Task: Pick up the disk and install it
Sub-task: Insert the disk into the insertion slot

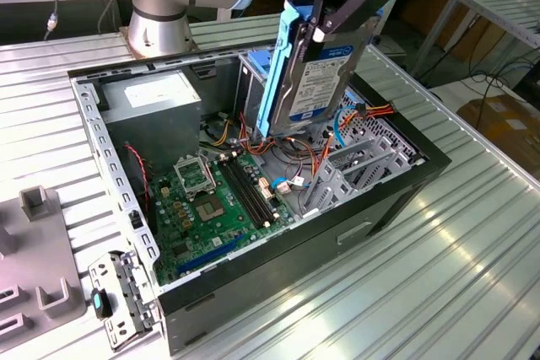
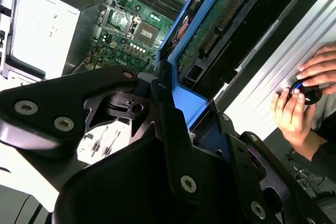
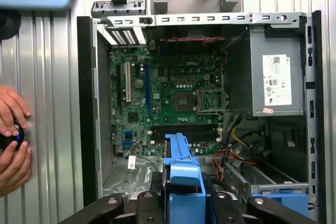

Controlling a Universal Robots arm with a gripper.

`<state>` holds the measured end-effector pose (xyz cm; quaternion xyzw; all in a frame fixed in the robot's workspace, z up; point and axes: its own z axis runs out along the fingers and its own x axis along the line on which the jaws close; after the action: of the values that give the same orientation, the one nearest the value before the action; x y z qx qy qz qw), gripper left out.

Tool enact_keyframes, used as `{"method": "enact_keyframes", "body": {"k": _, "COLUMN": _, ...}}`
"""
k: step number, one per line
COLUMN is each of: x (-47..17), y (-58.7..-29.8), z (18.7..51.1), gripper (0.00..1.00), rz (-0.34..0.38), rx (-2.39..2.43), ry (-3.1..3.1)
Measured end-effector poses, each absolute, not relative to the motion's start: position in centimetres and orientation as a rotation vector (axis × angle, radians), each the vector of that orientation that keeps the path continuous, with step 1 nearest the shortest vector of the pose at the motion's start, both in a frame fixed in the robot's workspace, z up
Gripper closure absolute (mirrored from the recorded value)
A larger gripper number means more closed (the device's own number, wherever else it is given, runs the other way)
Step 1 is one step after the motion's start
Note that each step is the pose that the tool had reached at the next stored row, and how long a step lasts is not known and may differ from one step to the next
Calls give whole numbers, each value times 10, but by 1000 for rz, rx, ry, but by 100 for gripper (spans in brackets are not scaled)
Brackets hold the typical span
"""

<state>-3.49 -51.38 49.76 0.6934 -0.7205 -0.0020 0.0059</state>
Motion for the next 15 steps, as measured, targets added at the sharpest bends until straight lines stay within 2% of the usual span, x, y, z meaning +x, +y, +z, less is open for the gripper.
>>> {"method": "enact_keyframes", "body": {"k": 6, "x": -29, "y": -526, "z": 495, "gripper": 63, "rz": -7, "rx": 2170, "ry": -2255}}
{"method": "enact_keyframes", "body": {"k": 15, "x": -28, "y": -527, "z": 495, "gripper": 63, "rz": -7, "rx": 2170, "ry": -2255}}
